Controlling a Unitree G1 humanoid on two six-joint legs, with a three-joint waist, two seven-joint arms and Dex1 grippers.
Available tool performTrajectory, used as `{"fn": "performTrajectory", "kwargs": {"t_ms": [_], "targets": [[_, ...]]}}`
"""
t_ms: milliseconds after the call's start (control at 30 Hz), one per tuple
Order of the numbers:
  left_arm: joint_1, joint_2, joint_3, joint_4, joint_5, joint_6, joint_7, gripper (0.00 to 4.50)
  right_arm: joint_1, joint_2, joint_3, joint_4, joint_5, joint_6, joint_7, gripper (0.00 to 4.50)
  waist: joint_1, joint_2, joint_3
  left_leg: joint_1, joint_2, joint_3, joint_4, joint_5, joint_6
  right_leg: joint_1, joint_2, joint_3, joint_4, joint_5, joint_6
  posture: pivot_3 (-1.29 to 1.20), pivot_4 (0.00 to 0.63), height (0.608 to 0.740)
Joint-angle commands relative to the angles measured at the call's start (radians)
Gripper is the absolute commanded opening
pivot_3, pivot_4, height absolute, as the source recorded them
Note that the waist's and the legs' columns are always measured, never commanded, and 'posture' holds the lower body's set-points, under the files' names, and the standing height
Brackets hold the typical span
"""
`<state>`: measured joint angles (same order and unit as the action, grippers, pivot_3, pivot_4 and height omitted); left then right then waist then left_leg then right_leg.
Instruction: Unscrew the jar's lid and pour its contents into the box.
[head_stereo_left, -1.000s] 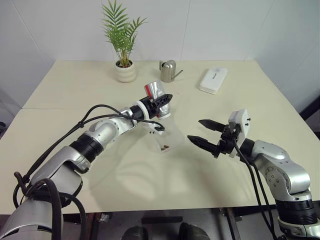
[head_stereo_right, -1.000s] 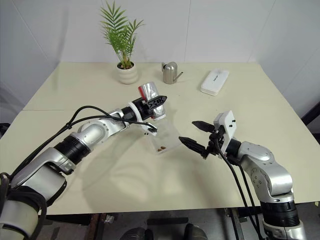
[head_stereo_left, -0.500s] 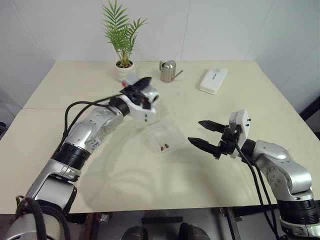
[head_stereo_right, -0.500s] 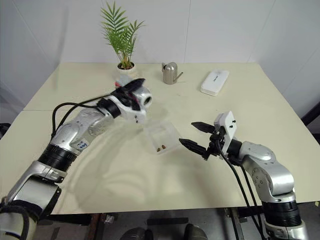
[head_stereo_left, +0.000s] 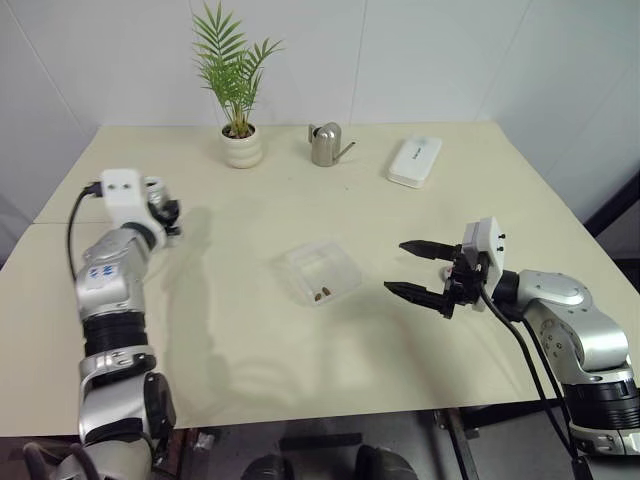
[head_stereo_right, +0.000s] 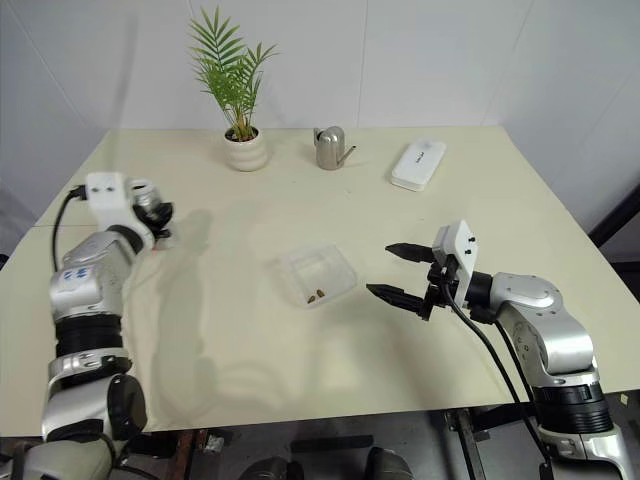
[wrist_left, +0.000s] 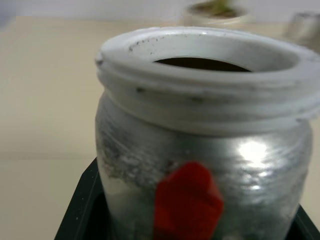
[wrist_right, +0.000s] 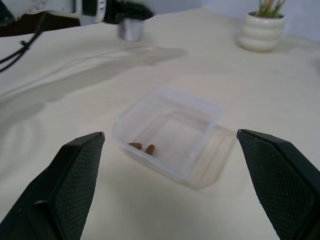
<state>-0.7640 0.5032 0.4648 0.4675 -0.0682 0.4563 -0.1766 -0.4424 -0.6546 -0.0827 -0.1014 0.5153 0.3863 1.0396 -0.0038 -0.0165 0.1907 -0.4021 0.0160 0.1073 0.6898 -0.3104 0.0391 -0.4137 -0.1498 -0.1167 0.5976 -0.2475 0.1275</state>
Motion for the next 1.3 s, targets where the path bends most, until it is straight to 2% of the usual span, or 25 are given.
{"fn": "performTrajectory", "kwargs": {"t_ms": [33,267,333,533,767,967,1133,1200,1300], "targets": [[0.081,0.05,-0.008,0.06,-0.001,-0.186,-0.035,1.94,-0.011,-0.009,-0.008,-0.005,-0.006,-0.037,0.018,4.47,0.001,0.0,0.0,0.0,0.0,0.0,0.0,0.0,0.0,0.0,0.0,0.0,0.0,0.0,0.0,0.0,0.15,0.74],[0.18,0.046,0.013,0.113,-0.061,-0.38,-0.044,1.94,-0.007,0.009,-0.012,-0.022,-0.001,-0.029,0.001,4.47,0.005,-0.004,-0.002,0.0,0.0,-0.001,0.0,-0.001,-0.001,0.0,-0.001,0.0,-0.001,0.001,-0.001,0.0,0.15,0.74],[0.198,0.041,0.021,0.116,-0.083,-0.404,-0.045,2.68,-0.007,0.013,-0.012,-0.025,0.001,-0.027,-0.004,4.5,0.002,-0.004,-0.002,0.0,0.001,-0.001,0.0,-0.001,-0.001,0.0,-0.001,0.0,-0.001,0.001,-0.001,0.0,0.15,0.74],[0.237,0.053,0.013,0.094,-0.111,-0.423,-0.052,4.48,-0.012,0.018,-0.011,-0.023,0.002,-0.024,-0.012,4.5,0.002,-0.004,-0.003,0.0,0.001,0.0,0.0,-0.001,-0.002,0.0,-0.001,0.0,-0.001,0.001,-0.002,0.0,0.15,0.74],[0.34,0.089,0.001,-0.046,-0.127,-0.385,-0.106,4.48,-0.003,0.024,-0.014,-0.052,0.019,-0.01,-0.015,4.5,0.0,-0.004,-0.003,0.0,0.001,0.0,-0.002,-0.001,-0.002,-0.001,-0.001,0.0,-0.001,0.001,-0.002,0.0,0.15,0.74],[0.606,0.2,0.001,-0.197,-0.102,-0.429,-0.253,4.48,0.022,0.009,-0.01,-0.083,0.032,0.001,0.011,4.5,-0.009,-0.004,-0.003,0.004,0.002,0.004,-0.008,-0.002,-0.003,-0.002,-0.001,-0.001,-0.003,0.001,-0.002,0.0,0.15,0.74],[0.747,0.273,0.006,-0.255,-0.083,-0.499,-0.331,4.48,0.036,0.001,-0.013,-0.082,0.024,-0.013,0.029,4.5,-0.004,-0.004,-0.003,0.004,0.004,0.005,-0.008,-0.004,-0.004,-0.003,-0.002,-0.001,-0.005,0.001,-0.005,0.0,0.15,0.74],[0.801,0.302,-0.003,-0.324,-0.086,-0.537,-0.392,4.48,0.039,-0.011,-0.016,-0.068,0.003,-0.038,0.041,4.5,0.0,-0.004,-0.003,0.004,0.004,0.005,-0.008,-0.008,-0.009,-0.003,-0.003,-0.001,-0.005,0.002,-0.006,0.0,0.15,0.74],[0.82,0.32,-0.017,-0.488,-0.145,-0.497,-0.461,4.48,0.033,-0.038,-0.036,-0.04,-0.016,-0.062,0.048,4.5,0.004,-0.004,-0.003,0.003,0.004,0.005,-0.008,-0.008,-0.009,-0.004,-0.011,-0.002,-0.005,0.003,-0.007,0.0,0.15,0.74]]}}
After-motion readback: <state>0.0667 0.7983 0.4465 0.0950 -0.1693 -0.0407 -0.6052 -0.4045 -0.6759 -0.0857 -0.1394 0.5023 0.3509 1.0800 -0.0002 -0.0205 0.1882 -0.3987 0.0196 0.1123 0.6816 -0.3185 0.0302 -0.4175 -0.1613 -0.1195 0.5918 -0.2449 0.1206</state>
